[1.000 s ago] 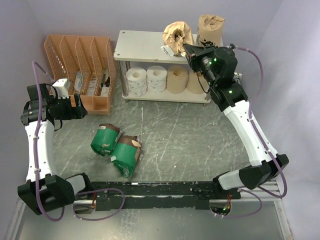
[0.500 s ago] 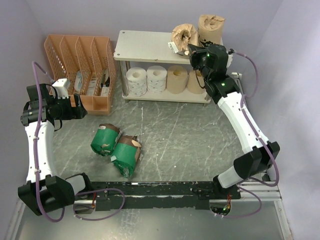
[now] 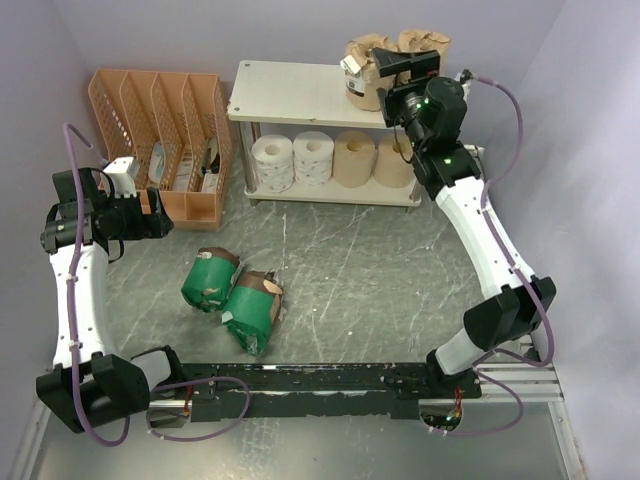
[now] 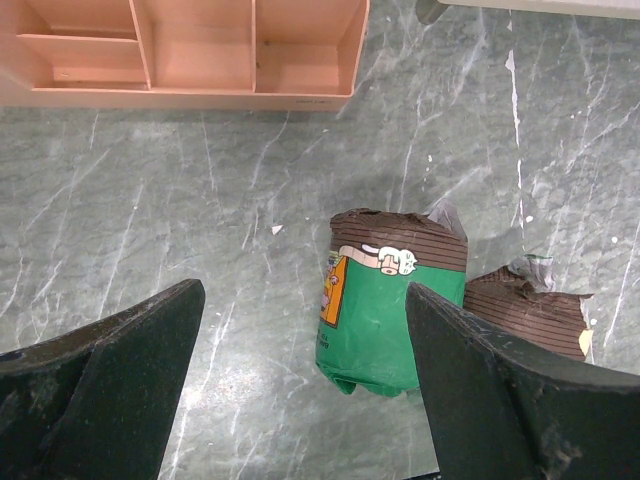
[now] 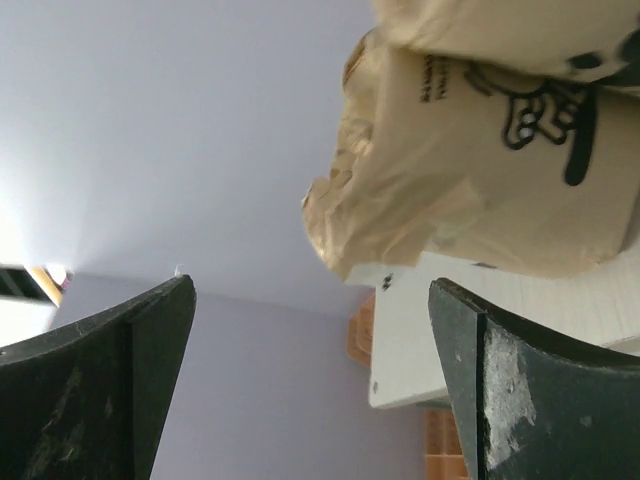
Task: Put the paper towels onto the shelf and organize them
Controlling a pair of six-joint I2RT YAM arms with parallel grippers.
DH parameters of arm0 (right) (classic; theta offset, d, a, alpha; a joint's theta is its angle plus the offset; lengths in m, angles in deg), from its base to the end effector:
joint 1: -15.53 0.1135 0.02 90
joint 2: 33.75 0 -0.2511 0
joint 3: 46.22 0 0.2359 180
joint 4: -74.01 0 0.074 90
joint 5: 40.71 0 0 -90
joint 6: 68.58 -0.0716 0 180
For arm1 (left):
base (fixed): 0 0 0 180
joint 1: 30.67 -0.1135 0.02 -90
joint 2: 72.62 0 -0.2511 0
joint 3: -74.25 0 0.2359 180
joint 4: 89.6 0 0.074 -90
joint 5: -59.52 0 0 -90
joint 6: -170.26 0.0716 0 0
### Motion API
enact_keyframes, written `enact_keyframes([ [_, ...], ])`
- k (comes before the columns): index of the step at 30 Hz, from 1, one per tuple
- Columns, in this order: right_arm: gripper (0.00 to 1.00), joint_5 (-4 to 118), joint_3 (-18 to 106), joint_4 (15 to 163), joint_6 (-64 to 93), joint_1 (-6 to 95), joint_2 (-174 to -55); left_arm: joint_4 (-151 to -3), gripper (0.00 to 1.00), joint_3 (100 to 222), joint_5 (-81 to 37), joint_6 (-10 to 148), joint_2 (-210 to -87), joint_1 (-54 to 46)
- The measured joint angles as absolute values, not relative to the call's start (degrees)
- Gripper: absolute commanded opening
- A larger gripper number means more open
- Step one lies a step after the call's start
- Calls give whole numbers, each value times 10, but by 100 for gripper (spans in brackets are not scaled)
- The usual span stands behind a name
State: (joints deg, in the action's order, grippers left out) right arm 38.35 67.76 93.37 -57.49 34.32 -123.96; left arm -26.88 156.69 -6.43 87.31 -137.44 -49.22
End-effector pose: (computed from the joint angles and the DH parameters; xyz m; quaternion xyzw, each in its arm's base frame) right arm 0.3648 0.1098 0.4708 0.3993 0.5503 0.5074 0.5294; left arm 0.2334 0.0475 0.3134 -0.0114 0.9074 -0.1050 0.4069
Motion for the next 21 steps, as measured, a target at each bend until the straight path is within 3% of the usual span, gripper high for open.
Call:
enact_keyframes([
  [4, 100, 373, 631, 904, -459, 409, -1197, -269, 93, 1567, -67, 873, -1374, -492],
  [10, 100, 389, 529, 921, -225, 635, -1119, -269, 93, 1567, -70, 871, -1374, -492],
  [15, 100, 380, 472, 985, -100, 689, -1169, -271, 93, 1567, -81, 863, -1374, -492],
  [21, 100, 338, 336, 1022, 5, 859, -1253, -285, 94, 1566, -134, 846, -1360, -494],
])
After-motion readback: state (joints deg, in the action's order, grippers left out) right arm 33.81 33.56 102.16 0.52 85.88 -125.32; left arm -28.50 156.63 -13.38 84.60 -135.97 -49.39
